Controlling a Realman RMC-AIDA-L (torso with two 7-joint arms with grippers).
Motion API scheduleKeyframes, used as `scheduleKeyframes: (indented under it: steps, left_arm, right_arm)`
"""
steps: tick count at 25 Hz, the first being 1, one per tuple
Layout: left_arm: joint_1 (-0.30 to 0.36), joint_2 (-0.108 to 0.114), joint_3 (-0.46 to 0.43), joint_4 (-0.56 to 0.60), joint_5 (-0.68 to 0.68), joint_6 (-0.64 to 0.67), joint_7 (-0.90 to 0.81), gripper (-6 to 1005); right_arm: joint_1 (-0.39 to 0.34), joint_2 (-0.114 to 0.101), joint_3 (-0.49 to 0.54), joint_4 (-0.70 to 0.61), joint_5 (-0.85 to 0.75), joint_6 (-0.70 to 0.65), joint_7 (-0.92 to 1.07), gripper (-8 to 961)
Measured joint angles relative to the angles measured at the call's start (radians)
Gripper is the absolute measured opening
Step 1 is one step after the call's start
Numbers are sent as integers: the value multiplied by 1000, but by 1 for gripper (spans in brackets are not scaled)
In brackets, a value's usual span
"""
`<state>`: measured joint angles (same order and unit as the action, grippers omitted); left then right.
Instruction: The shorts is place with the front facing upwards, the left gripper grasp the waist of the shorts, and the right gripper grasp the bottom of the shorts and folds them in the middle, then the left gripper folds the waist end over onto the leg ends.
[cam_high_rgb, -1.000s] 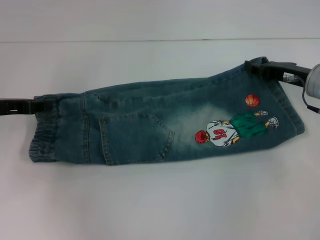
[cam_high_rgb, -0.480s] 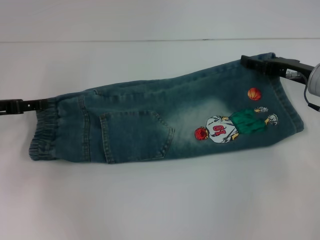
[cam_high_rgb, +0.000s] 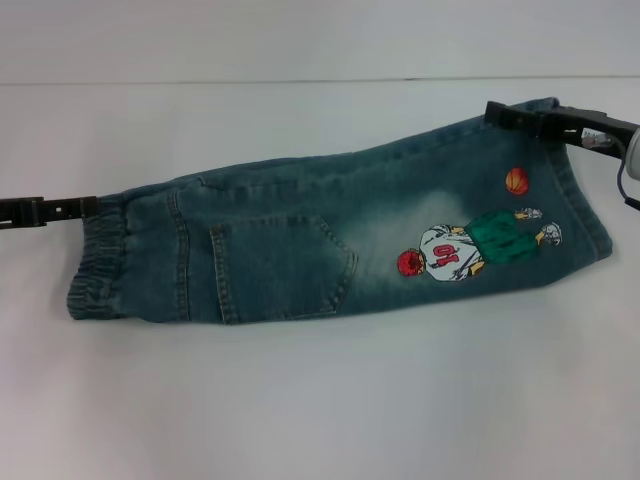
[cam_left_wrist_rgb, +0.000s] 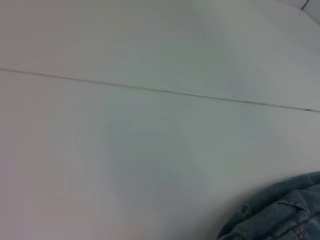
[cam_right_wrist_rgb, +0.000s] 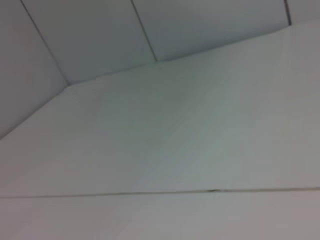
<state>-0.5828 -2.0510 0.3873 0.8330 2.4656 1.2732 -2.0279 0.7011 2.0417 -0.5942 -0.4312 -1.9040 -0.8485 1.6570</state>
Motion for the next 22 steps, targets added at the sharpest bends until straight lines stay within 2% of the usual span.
scheduleKeyframes:
  steps: [6, 10, 16, 22]
  left_arm:
    - [-5, 1, 2, -2, -1, 13, 0, 923]
    - [-6, 3, 3, -1, -1, 18, 0, 922]
    - [-7, 3, 5, -4, -1, 20, 0, 922]
    - [-9, 3, 7, -5, -2, 37, -8, 922]
  right_arm:
    - [10, -67, -181, -13, -1, -47, 196, 959]
    - [13, -98, -274, -61, -25, -69, 351, 959]
    - [39, -114, -287, -149, -240, -118, 569, 960]
    - [68, -114, -280, -210, -387, -161, 683, 959]
